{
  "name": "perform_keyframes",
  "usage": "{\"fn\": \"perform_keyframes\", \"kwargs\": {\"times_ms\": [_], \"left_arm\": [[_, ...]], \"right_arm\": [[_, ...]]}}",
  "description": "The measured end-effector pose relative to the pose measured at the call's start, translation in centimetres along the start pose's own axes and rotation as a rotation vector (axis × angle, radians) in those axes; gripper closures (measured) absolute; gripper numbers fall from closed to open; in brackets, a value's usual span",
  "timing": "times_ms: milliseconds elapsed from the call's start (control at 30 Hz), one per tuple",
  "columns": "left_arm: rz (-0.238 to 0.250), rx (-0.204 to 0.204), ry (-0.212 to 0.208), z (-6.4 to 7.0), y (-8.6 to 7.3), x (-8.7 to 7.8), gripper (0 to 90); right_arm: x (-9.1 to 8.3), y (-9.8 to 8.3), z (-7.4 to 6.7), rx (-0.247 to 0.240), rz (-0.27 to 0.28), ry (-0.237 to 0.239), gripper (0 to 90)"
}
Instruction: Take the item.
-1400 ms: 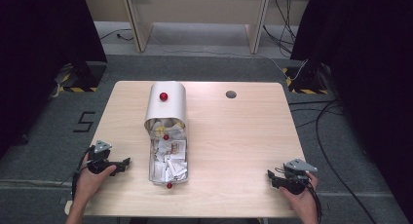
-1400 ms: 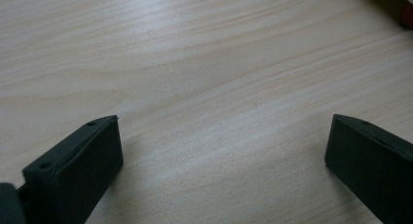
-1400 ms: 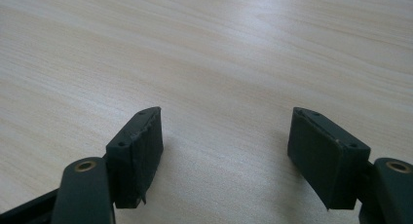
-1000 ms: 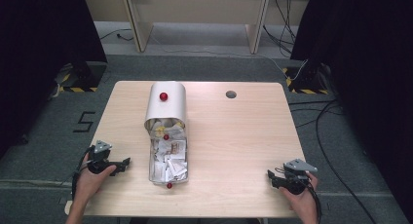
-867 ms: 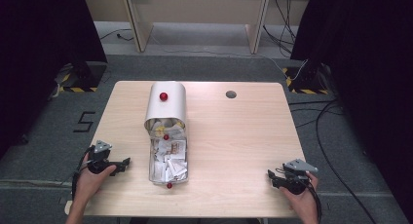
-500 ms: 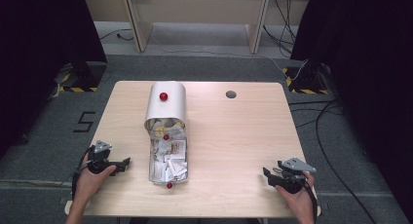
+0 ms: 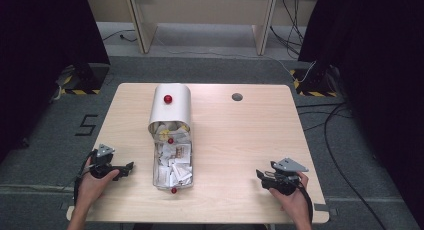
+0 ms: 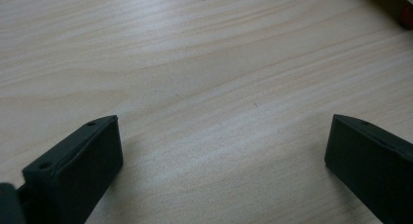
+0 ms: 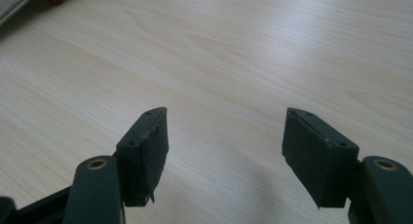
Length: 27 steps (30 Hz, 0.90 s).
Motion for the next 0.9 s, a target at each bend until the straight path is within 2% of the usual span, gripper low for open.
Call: {"fn": "perform_keyframes", "kwargs": {"times_ms": [400, 633, 667, 767, 900], "left_arm": [[0.0, 0.0, 0.0, 0.0, 0.0, 0.0, 0.0], [0.0, 0.0, 0.0, 0.0, 0.0, 0.0, 0.0], [0.0, 0.0, 0.0, 0.0, 0.0, 0.0, 0.0], [0.0, 0.0, 0.0, 0.0, 0.0, 0.0, 0.0], [0.0, 0.0, 0.0, 0.0, 0.0, 0.0, 0.0]], "right_arm": [[1.1, 2.3, -2.7, -0.064, 0.02, 0.062, 35.4], [2.0, 3.5, -5.2, -0.114, 0.027, 0.122, 36.6], [2.0, 3.5, -5.2, -0.114, 0.027, 0.122, 36.6], [2.5, 4.0, -6.6, -0.134, 0.034, 0.163, 38.3], [2.8, 4.2, -7.4, -0.155, 0.034, 0.188, 40.0]]}}
Point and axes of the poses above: each handheld gripper's, and its own axes: x roughly forward along the jaws, y roughly out of its top, z roughly to its right, the point moved 2 cm from there along x, roughly forward along the jaws, and after that the axes turned 1 degree about y, right-handed, at the moved point
